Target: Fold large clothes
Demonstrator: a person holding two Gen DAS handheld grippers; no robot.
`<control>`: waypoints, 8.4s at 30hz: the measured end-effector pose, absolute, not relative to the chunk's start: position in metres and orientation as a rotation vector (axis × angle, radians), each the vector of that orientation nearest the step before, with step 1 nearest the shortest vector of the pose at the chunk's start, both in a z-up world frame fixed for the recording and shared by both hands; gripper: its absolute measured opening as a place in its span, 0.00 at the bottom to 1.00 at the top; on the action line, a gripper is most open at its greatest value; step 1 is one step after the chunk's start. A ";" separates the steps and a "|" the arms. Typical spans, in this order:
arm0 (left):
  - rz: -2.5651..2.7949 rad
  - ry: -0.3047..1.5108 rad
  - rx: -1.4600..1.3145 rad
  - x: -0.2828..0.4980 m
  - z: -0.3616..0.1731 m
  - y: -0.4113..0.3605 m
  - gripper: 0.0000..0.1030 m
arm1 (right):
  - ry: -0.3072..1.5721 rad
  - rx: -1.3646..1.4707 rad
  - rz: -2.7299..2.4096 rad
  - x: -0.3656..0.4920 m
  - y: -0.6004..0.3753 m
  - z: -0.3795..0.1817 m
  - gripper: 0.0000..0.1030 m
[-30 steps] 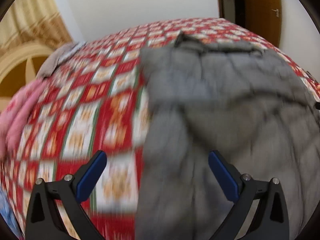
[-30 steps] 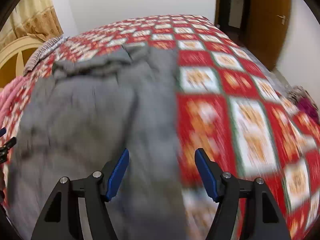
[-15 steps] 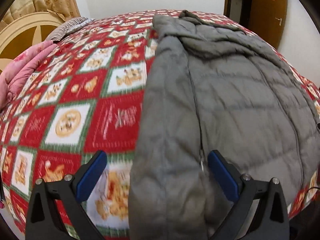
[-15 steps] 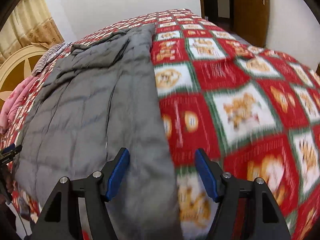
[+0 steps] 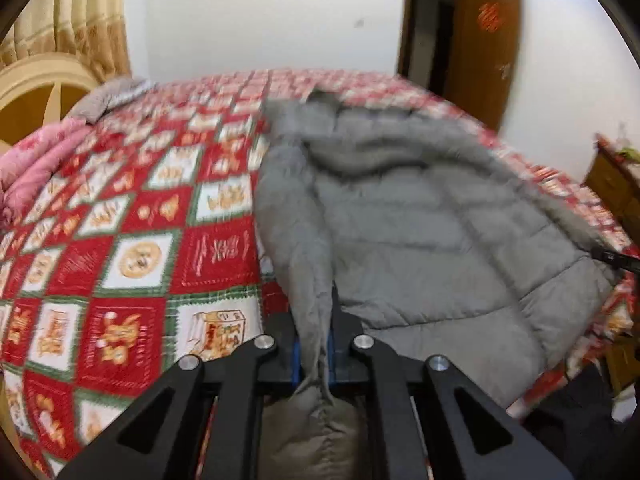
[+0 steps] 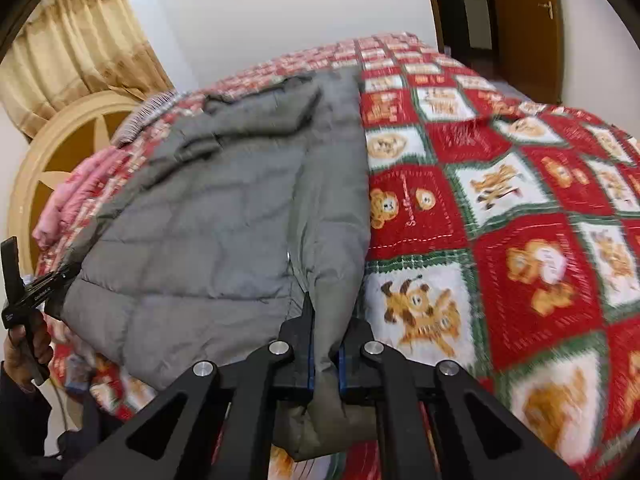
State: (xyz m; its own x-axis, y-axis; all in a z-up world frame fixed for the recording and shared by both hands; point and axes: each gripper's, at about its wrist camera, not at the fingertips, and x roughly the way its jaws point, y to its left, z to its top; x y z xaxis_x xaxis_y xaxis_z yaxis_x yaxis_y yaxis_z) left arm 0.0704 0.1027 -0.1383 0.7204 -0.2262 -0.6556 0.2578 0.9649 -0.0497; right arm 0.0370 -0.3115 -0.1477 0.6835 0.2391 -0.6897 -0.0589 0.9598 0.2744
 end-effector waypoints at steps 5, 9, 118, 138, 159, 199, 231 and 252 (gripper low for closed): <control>-0.344 0.593 0.033 0.012 -0.080 0.117 0.09 | 0.652 0.224 0.191 -0.021 -0.320 -0.075 0.05; -0.365 0.519 0.032 0.029 -0.052 0.117 0.09 | 0.528 0.245 0.214 -0.025 -0.329 -0.029 0.05; 0.110 0.777 0.257 0.400 -0.192 -0.040 1.00 | 0.887 -0.052 -0.042 0.393 -0.174 -0.192 0.94; 0.083 0.764 0.219 0.365 -0.158 -0.034 1.00 | 0.901 -0.083 -0.048 0.382 -0.172 -0.177 0.94; 0.108 0.746 0.221 0.344 -0.182 -0.014 1.00 | 0.836 -0.165 -0.022 0.342 -0.116 -0.190 0.98; -0.131 0.805 -0.218 0.234 -0.198 0.057 0.20 | 0.768 -0.227 -0.034 0.237 -0.104 -0.208 0.98; -0.198 0.384 0.217 0.157 -0.029 0.003 0.07 | 0.653 0.008 -0.009 0.154 -0.162 -0.127 0.98; -0.519 0.477 0.476 0.184 -0.118 -0.190 0.09 | 0.770 0.208 -0.250 0.164 -0.298 -0.186 0.98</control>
